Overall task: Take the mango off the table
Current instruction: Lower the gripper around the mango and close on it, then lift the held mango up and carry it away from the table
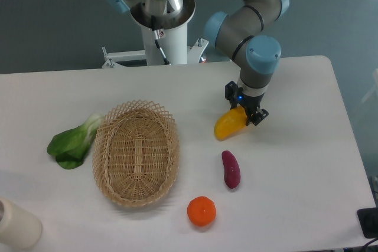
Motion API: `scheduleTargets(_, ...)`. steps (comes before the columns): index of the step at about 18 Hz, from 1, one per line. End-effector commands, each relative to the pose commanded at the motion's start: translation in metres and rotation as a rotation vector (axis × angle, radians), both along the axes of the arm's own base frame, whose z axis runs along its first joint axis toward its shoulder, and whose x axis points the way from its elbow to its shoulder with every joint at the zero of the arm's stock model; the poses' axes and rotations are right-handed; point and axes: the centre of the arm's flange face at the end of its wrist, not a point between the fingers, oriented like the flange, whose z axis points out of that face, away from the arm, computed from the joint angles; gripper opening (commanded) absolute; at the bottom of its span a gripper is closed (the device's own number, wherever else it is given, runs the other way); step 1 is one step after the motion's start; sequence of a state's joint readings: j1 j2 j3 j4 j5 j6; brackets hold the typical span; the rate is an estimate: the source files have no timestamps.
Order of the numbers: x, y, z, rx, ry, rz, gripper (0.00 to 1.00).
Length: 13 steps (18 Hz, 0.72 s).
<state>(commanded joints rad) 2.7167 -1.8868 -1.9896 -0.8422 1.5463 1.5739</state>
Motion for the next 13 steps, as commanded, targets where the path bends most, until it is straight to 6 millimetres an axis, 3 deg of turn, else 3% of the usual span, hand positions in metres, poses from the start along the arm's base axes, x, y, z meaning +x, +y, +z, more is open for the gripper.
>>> scheduleTargets(3, -0.015, -0.001, 0.019, 0.006, 0.041, 0.009, 0.21)
scheduleTargets(5, -0.033, -0.003, 0.050, 0.005, 0.076, 0.036, 0.21)
scheduleTargets(7, -0.060, -0.020, 0.075, 0.009, 0.099, 0.082, 0.21)
scheduleTargets(9, -0.088, -0.038, 0.120, 0.024, 0.134, 0.129, 0.21)
scheduleTargets(13, -0.139, -0.070, 0.180, 0.052, 0.112, 0.195, 0.21)
